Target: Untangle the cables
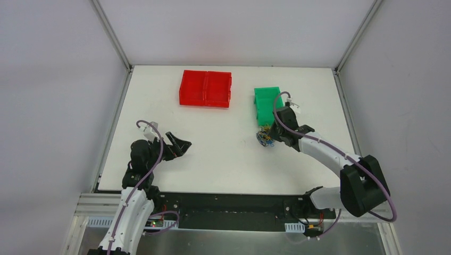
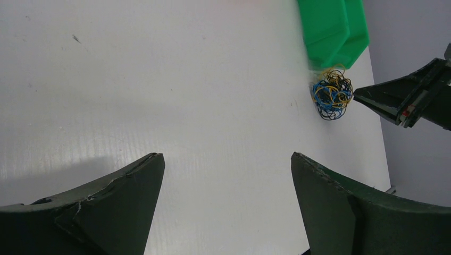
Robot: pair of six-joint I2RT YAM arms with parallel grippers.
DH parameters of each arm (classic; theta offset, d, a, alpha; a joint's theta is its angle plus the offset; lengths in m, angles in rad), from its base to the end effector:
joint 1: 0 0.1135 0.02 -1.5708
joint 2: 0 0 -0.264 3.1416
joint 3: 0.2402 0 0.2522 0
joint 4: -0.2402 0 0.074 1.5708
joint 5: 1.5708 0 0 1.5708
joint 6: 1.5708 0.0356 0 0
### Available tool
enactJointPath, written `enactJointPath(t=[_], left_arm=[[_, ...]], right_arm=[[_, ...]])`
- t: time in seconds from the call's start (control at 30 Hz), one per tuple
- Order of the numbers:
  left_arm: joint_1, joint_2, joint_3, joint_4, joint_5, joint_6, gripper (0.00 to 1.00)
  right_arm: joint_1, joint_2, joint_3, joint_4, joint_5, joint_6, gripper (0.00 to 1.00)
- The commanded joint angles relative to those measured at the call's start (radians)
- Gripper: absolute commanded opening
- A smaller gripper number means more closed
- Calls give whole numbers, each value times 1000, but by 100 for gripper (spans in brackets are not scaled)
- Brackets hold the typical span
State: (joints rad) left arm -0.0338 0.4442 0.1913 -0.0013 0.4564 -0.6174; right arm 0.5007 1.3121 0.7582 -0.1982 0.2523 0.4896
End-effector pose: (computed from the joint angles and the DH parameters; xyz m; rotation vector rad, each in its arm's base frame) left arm 0.1357 -0.0203 0.1971 -0.2148 1.8749 -0.8682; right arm 0.2425 0.1226 0.2168 0.1138 2.3005 0.2175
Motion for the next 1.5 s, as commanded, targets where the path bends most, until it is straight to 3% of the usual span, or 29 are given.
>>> enactJointPath(t=[0.0, 0.2, 0.27, 0.3, 0.57, 0.77, 0.93, 1.13, 1.47], left_arm=[[-8, 5, -5, 55, 35, 11, 92], [-8, 15, -2, 55, 31, 11, 92], [-8, 24, 0, 56, 30, 11, 92], [-8, 29, 1, 56, 29, 11, 92], [-63, 106, 26, 104, 29, 5, 90], [-349, 227, 93, 161, -121, -46, 91], [-470, 474, 185, 310, -120, -74, 81], [-517, 720, 306, 359, -71, -58, 76], [-538, 873, 316, 448, 2, 2, 66]], right_arm=[[2, 62, 59, 3, 63, 37, 23], [4, 124, 69, 22, 34, 75, 19], [5, 127, 63, 37, 12, 82, 0], [9, 121, 58, 51, -8, 81, 0], [102, 23, -100, 379, -511, 174, 0], [189, -65, -196, 465, -499, 225, 0], [202, -59, -217, 491, -524, 248, 0], [209, -52, -200, 473, -511, 248, 0], [223, 20, -172, 520, -541, 280, 0]])
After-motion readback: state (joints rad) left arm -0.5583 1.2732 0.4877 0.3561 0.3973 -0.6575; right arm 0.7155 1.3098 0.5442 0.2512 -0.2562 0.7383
